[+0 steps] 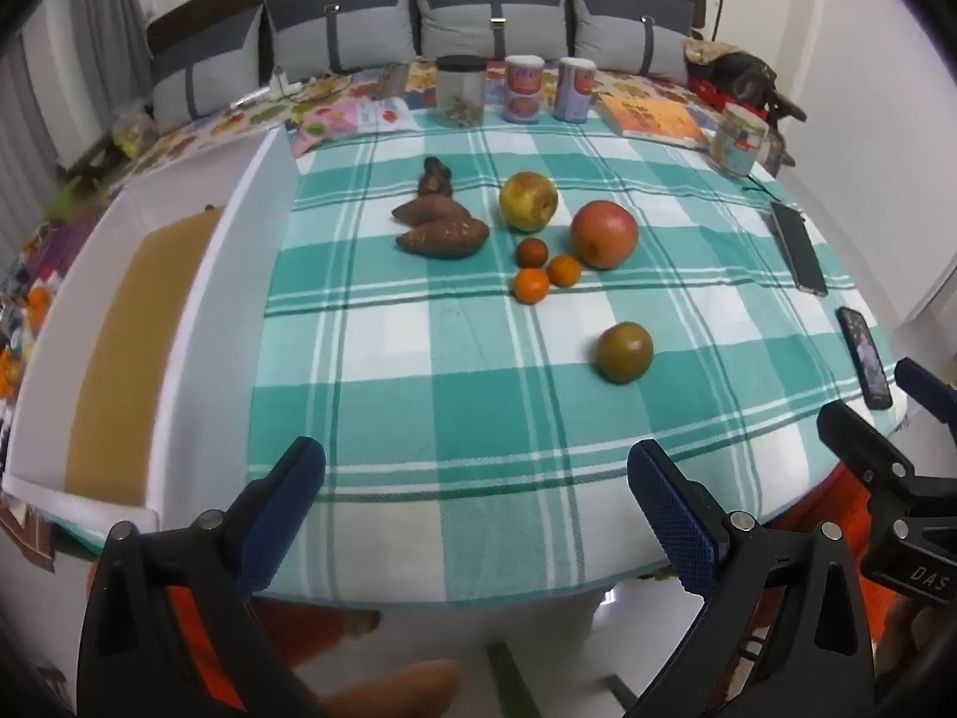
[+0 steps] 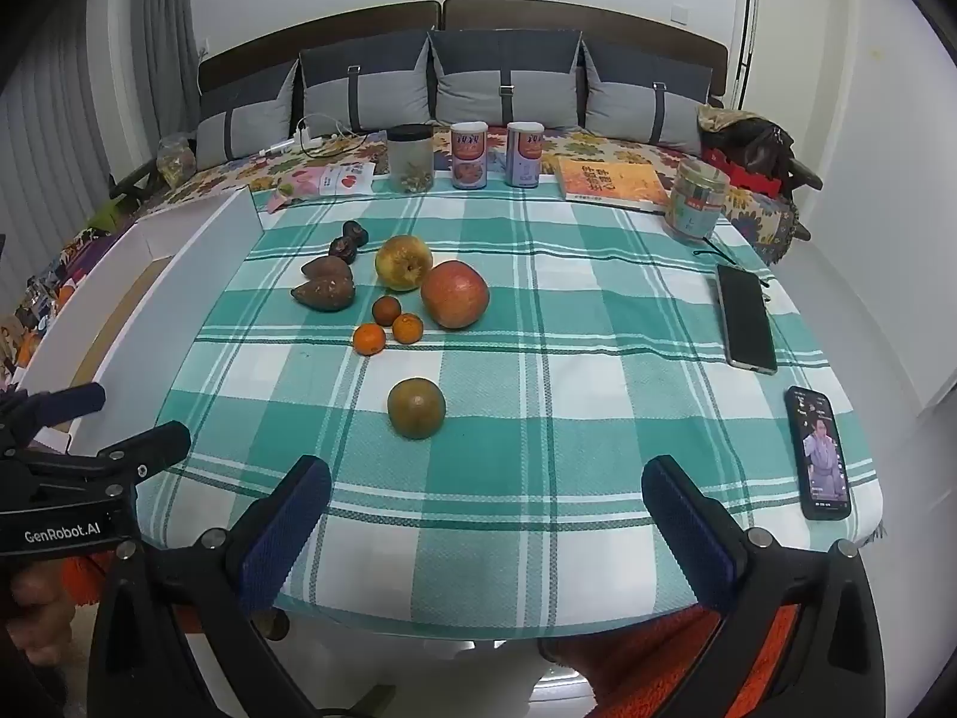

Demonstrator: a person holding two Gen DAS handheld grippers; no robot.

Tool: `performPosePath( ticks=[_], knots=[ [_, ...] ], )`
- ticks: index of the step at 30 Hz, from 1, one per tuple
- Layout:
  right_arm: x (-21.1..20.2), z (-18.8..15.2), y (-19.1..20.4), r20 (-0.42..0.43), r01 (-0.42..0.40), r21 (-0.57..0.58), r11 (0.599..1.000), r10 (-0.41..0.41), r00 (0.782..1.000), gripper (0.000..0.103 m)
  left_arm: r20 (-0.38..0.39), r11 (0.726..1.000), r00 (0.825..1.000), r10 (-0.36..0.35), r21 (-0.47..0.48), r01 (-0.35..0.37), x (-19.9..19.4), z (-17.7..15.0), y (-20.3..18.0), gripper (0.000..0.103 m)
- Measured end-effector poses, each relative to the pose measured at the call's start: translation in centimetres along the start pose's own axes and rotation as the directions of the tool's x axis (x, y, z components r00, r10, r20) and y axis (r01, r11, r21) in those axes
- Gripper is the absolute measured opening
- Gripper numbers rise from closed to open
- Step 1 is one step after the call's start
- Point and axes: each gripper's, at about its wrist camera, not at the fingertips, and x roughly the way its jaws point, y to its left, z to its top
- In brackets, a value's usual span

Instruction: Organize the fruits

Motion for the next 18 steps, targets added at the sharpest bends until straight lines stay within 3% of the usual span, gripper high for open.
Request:
performPosePath(
  ticks=[3,4,7,18],
  knots=[
    [0.1,-0.4,0.1,0.001,-0.004,-0.001,1.000,0.004,1.000,0.103,0.009,0.998,0.998,0.055,0.010,-0.056,-0.1,0.0,-0.5,0.102],
    [0.2,-0.4,0.2,-0.001,-0.008,-0.001,1.000,0.008,1.000,0.103,0.049,0.998,0.996,0.069,0.006,-0.069,-0.5,-1.1,-1.1,0.102],
    [0.0,-0.3,0.7,-0.009,-0.015,-0.009,1.000,0.015,1.000,0.103,0.035,0.999,0.999,0.007,-0.045,-0.006,-0.4,-1.7,-0.1,0.102],
    [0.2,-0.9,2.1,0.013,0.002,-0.044,0.999,-0.002,1.000,0.103,0.025,0.997,1.000,0.008,-0.078,-0.006,-0.4,-1.6,1.6,0.102]
  ],
)
